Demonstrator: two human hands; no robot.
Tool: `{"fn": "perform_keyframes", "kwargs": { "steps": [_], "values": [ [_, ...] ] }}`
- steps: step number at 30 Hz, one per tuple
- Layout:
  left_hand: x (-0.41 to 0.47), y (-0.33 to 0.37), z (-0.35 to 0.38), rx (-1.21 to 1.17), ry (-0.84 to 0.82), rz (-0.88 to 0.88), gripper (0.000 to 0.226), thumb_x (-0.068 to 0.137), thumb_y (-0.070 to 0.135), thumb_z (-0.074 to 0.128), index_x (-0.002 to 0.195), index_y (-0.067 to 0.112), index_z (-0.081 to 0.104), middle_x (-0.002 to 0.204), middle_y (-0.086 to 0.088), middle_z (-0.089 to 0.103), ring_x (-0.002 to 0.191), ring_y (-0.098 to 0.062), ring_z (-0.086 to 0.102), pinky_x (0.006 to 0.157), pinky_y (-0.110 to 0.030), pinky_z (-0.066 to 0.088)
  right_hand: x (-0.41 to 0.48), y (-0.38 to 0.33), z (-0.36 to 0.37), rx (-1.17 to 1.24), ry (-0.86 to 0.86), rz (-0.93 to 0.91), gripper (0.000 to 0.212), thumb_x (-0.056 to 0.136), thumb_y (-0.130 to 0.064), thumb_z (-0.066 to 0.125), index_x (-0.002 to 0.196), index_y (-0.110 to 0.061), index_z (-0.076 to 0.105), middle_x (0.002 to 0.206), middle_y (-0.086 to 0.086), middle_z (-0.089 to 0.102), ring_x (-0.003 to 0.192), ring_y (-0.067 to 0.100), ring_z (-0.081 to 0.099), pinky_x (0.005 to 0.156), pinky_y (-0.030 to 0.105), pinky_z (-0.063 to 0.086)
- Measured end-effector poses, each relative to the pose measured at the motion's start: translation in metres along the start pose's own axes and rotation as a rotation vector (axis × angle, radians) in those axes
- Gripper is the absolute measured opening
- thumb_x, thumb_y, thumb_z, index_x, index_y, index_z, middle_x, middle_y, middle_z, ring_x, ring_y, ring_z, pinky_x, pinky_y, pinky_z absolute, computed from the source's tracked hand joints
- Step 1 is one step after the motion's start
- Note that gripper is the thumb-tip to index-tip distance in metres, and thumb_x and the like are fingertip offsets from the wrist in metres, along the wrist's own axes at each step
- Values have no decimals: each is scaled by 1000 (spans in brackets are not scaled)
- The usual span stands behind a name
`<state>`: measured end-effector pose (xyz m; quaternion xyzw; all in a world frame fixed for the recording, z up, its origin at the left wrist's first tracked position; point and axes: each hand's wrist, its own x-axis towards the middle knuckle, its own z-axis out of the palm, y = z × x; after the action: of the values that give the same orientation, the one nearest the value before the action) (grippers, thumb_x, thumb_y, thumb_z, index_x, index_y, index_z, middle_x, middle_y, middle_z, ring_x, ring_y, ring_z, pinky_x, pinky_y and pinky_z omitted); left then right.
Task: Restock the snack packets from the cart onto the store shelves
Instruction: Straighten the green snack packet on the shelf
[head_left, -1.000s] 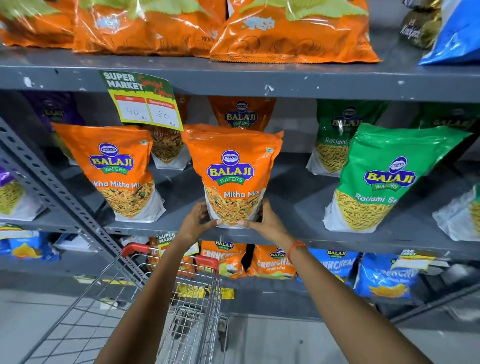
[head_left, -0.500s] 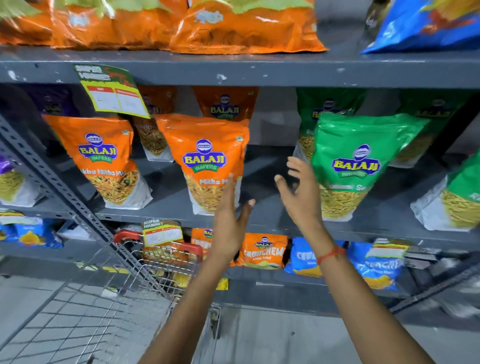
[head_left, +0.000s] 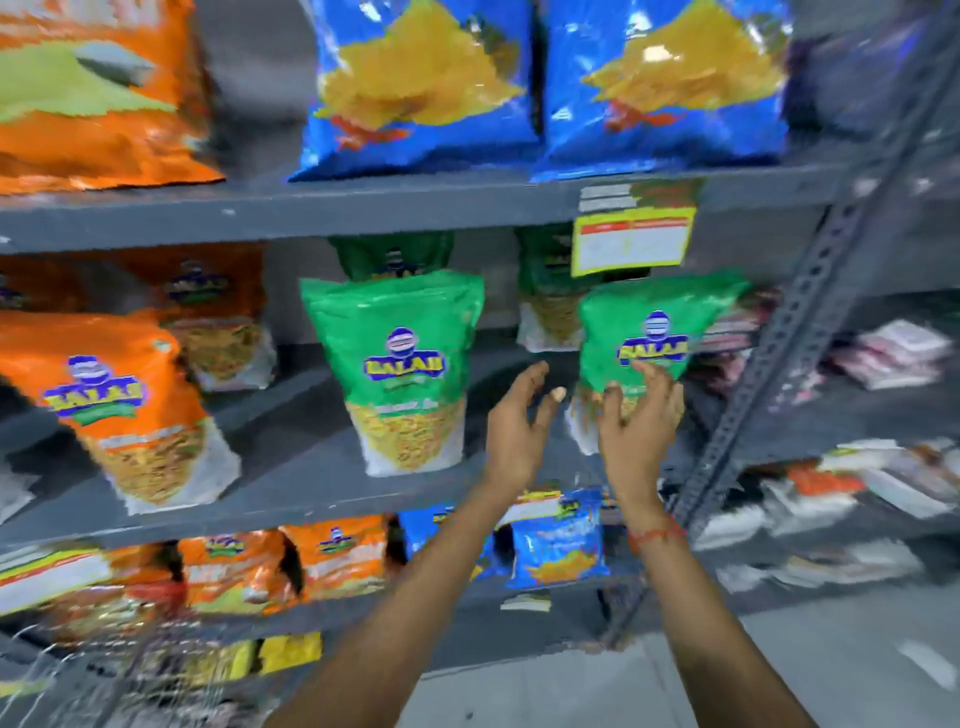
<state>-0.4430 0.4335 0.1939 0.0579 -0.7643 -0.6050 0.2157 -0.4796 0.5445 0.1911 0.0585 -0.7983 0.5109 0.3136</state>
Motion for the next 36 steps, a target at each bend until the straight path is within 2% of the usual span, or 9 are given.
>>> {"fn": "perform_keyframes", "kwargs": {
  "steps": [6, 13, 18, 22, 26, 29, 32, 34, 36],
  "values": [
    [56, 1, 42, 117, 41, 11, 43, 83, 32, 55, 113, 3, 61, 112, -21, 69, 103, -31, 66, 91, -47, 53, 35, 58, -9, 46, -20, 364, 34, 92, -14, 50, 123, 2, 48, 116, 27, 58, 109, 38, 55, 90, 40, 44],
    [79, -11, 48, 116, 144, 62, 38, 85, 40, 46, 86, 6, 63, 79, -24, 70, 75, -39, 66, 67, -50, 55, 60, 78, -14, -22, -157, 393, 35, 96, -14, 43, 126, 2, 47, 123, 27, 55, 114, 38, 52, 93, 40, 43],
    [59, -36, 51, 88, -140, -46, 53, 74, 55, 61, 109, 15, 59, 103, -9, 72, 96, -22, 68, 83, -38, 56, 57, 73, -17, 28, -161, 433, 36, 98, -17, 40, 130, -2, 47, 128, 26, 50, 112, 37, 52, 92, 34, 42],
    [43, -78, 58, 242, -376, -185, 73, 67, 37, 75, 129, 11, 47, 128, -11, 61, 116, -26, 58, 97, -34, 46, 40, 69, -25, 293, -344, 624, 46, 99, -38, 31, 140, -18, 35, 146, 11, 41, 133, 30, 39, 102, 30, 31],
    [49, -124, 65, 186, -381, -298, 89, 51, 52, 74, 126, 13, 46, 128, -14, 61, 116, -27, 59, 101, -51, 46, 28, 70, -29, 403, -449, 644, 60, 92, -55, 25, 145, -29, 21, 155, 0, 23, 135, 12, 27, 112, 34, 20],
    [58, -107, 81, 170, -364, -284, 70, 67, 28, 78, 128, 11, 46, 129, -16, 60, 115, -27, 59, 101, -48, 47, 47, 97, -27, 423, -495, 666, 55, 95, -51, 23, 145, -30, 21, 150, -4, 26, 130, 6, 24, 110, 30, 19],
    [55, -104, 74, 188, -339, -254, 62, 74, 18, 75, 128, 8, 46, 128, -14, 60, 115, -26, 58, 101, -42, 47, 47, 107, -19, 344, -394, 610, 45, 98, -45, 25, 135, -25, 42, 134, 0, 47, 124, 13, 41, 108, 32, 29],
    [53, -98, 68, 172, -306, -214, 60, 73, 26, 74, 125, 9, 49, 124, -11, 63, 111, -20, 60, 97, -31, 49, 54, 114, -11, 201, -206, 535, 41, 99, -37, 31, 126, -13, 51, 116, 12, 60, 102, 21, 58, 98, 36, 43],
    [50, -80, 65, 69, -239, -165, 44, 81, 23, 68, 120, 8, 54, 118, -7, 66, 100, -3, 64, 86, -13, 50, 66, 116, -7, 187, -99, 484, 35, 99, -25, 36, 123, -5, 54, 82, 10, 63, 65, 13, 56, 74, 33, 46]
  ]
}}
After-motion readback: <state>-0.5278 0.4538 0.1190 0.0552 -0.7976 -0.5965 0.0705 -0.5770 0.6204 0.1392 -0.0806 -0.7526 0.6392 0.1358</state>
